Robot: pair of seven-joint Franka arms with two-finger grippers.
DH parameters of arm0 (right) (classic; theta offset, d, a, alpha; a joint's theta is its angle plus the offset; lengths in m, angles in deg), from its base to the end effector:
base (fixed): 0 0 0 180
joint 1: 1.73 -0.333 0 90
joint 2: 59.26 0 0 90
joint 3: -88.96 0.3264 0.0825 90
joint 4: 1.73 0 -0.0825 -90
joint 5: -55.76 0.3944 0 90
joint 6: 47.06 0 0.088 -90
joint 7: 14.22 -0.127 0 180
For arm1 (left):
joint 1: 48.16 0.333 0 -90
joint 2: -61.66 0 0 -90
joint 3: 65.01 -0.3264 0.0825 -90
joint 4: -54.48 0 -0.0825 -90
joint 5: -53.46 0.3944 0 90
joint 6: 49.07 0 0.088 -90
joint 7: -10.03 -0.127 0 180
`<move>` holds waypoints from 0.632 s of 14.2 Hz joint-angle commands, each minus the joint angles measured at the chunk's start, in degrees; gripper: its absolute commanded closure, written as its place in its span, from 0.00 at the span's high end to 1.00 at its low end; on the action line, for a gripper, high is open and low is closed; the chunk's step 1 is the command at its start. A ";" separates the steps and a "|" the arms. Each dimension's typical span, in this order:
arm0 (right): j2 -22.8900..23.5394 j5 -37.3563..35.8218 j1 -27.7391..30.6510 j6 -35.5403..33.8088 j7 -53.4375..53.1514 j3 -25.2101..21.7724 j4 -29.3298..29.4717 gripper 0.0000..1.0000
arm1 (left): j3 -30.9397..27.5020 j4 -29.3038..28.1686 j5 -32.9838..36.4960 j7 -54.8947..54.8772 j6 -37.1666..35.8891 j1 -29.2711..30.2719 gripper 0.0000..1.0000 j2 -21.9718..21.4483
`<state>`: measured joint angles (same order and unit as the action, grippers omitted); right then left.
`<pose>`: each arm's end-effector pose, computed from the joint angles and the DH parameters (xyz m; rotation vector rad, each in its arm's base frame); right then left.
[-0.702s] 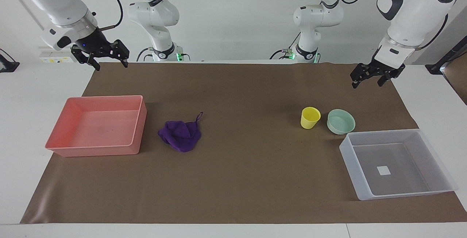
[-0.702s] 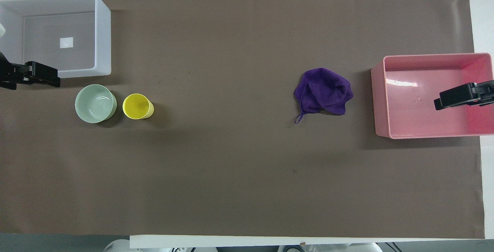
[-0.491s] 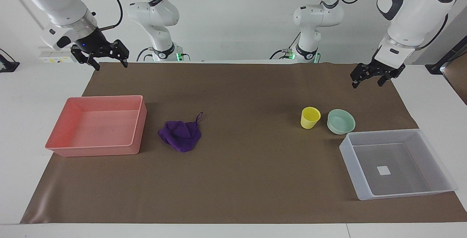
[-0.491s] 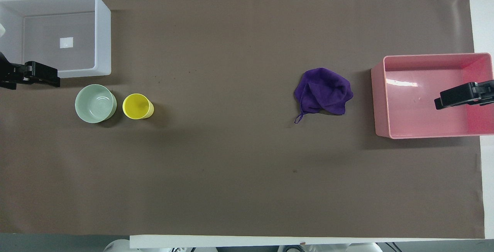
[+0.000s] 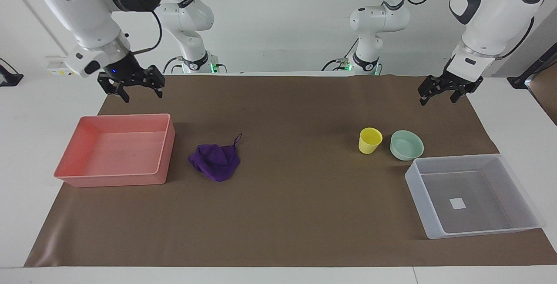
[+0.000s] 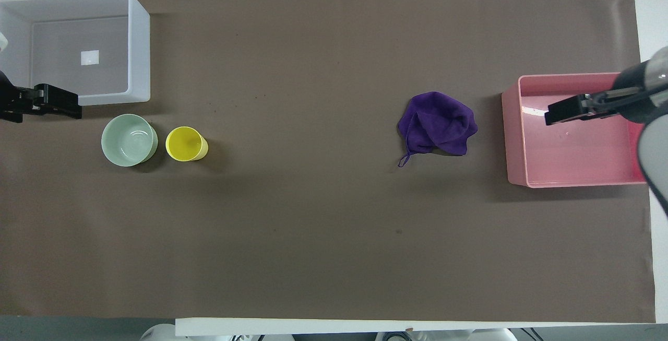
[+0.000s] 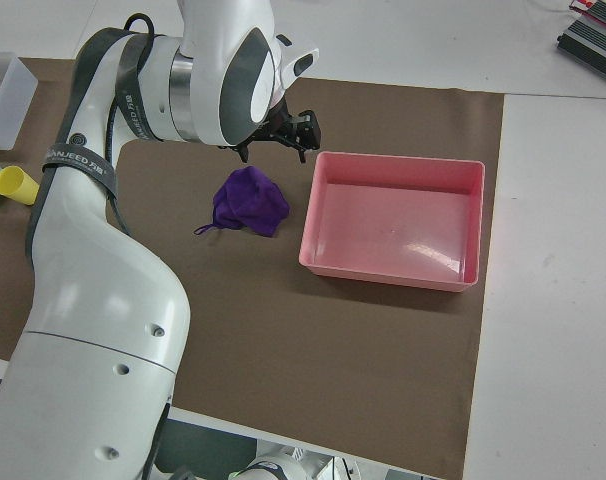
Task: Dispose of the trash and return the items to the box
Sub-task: 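Grasp the purple cloth with the right gripper while the left gripper grasps the bowl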
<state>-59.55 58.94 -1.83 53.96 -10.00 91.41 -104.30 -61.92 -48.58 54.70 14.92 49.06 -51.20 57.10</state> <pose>0.5682 0.0313 0.5278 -3.0826 -0.1650 0.0327 0.5428 -0.0567 0.5606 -3.1151 0.0383 0.0064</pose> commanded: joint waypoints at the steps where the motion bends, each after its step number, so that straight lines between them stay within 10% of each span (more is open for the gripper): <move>1: 7.39 -0.71 -4.53 7.84 -2.55 0.18 0.01 0.99 | 0.16 -15.71 0.70 2.92 11.52 1.28 1.00 -6.76; 9: 15.14 -0.81 -9.74 27.81 -6.68 0.18 -11.24 0.97 | 0.16 -33.16 0.70 2.67 36.06 6.20 1.00 0.50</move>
<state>-45.29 58.77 -10.84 79.04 -15.88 91.59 -113.95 -62.00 -80.42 54.70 17.17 80.59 -45.84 55.77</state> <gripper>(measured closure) 0.018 0.000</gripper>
